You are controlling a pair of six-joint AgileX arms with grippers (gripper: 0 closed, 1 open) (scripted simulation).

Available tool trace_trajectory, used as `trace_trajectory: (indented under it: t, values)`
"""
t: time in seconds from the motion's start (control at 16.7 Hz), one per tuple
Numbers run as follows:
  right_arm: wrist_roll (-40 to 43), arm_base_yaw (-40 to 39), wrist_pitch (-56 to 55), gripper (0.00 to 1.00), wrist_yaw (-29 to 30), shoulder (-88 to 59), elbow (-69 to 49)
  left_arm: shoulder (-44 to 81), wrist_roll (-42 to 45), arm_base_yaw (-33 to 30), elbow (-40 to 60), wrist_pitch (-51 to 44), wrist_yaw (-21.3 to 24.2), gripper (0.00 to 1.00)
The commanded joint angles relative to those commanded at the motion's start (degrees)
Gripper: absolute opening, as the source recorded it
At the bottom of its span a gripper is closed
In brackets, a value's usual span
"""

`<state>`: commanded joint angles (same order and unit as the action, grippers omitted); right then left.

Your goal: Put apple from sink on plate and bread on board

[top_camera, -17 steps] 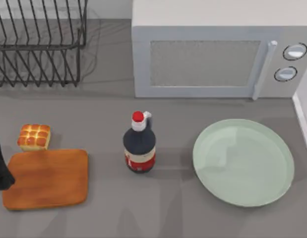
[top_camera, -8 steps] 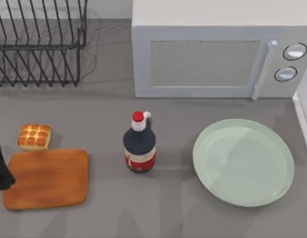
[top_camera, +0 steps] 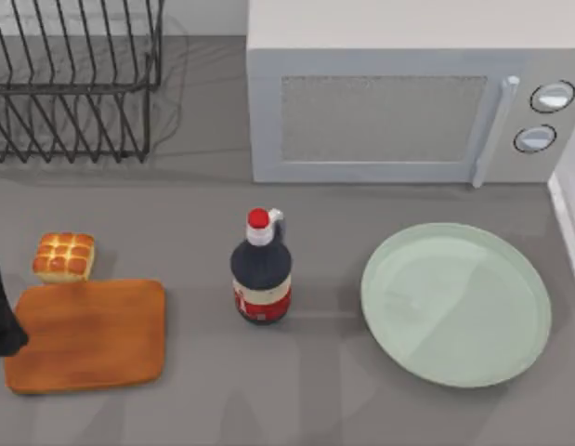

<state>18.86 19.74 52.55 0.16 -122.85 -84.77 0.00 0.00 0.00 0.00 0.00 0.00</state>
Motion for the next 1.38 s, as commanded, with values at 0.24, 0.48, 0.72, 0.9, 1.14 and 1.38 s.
trace_trajectory:
  t: [0.24,0.48,0.72,0.9,1.14,1.38]
  values:
    - [-0.10,0.10,-13.58,1.00,0.06,-7.18,4.43,0.00,0.00,0.00,0.00,0.00,0.00,1.00]
    - [-0.17,0.16,-20.72,1.00,0.11,-12.37,7.60,0.00,0.00,0.00,0.00,0.00,0.00,1.00]
    - [-0.17,0.17,-20.99,1.00,0.11,-12.63,7.73,0.00,0.00,0.00,0.00,0.00,0.00,1.00]
    - [-0.17,0.17,-20.99,0.77,0.11,-12.63,7.73,0.00,0.00,0.00,0.00,0.00,0.00,1.00]
    - [-0.17,0.17,-20.99,0.47,0.11,-12.63,7.73,0.00,0.00,0.00,0.00,0.00,0.00,1.00]
    - [-0.17,0.17,-20.99,0.17,0.11,-12.63,7.73,0.00,0.00,0.00,0.00,0.00,0.00,1.00]
